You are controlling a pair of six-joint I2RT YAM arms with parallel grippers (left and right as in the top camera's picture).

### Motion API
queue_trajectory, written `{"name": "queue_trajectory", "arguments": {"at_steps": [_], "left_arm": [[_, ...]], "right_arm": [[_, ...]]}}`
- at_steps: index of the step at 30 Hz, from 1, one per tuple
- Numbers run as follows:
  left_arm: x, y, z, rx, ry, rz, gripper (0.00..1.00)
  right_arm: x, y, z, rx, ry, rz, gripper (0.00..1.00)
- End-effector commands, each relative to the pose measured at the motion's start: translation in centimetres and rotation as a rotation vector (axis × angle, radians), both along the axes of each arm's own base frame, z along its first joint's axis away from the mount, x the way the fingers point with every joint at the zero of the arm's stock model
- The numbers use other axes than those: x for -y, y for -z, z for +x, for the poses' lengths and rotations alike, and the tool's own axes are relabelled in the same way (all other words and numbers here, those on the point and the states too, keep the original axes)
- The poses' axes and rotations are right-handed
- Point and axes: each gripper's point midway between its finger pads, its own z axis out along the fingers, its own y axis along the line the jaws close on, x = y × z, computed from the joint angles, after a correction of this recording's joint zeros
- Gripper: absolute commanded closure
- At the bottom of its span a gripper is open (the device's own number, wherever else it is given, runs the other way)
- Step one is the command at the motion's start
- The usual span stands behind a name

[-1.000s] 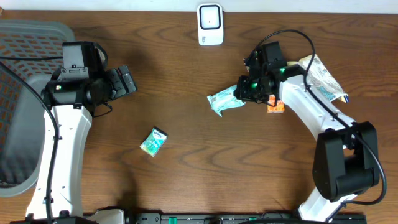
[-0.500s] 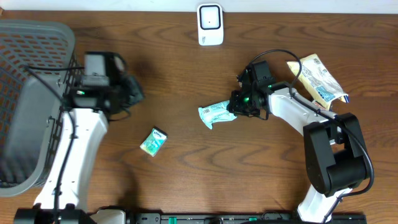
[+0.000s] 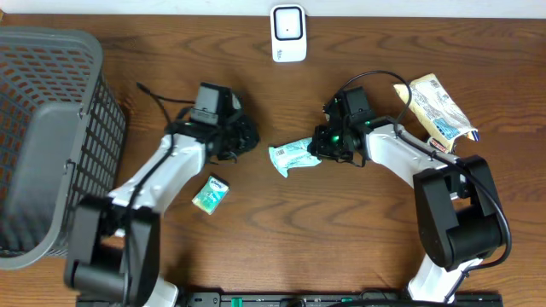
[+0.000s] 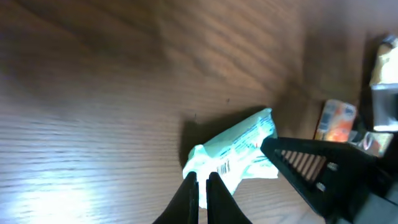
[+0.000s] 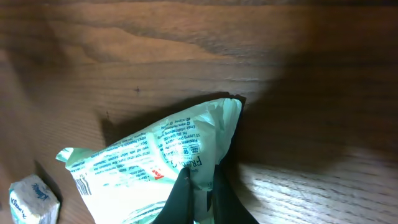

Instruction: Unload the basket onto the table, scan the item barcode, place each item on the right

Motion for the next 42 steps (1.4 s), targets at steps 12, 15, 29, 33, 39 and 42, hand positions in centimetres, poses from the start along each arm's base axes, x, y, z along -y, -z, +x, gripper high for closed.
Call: {"name": "queue_trajectory", "arguments": {"at_steps": [12,15,29,33,39,42], "left_arm": [[2.0,1.6,-0.6,-0.07,-0.02,-0.039,0.93],[2.5,2.0,-1.0,-0.083,-0.006,-0.039,0.93],[4.9,3.2,-1.7,-0.088,0.058,-0.051,0.92],[4.8,5.3,-2.0,-0.133,0.056,-0.035,0.93],[4.5,7.8,-2.7,-0.196,0.05,-0.01,0.92],[4.4,8.2,-2.8,-0.206,0.048,-0.003,0.93]], "right_arm": [[-0.3,1.4,-1.4,-0.037,-0.011,-0.03,0.99],[-0.3,1.4,-1.4,-0.036,-0.011,-0.031,0.99],[-0.2,1.4,-1.3,-0.034,-0.009,-0.037,0.99],[-0.2,1.4,-1.4,-0.034,-0.009,-0.037,0.99],[-0.2,1.3,-1.3,-0.018,-0.046,-0.028,0.57],[-0.1,0.9,-1.3,-0.02,-0.074,0.022,0.42]]}}
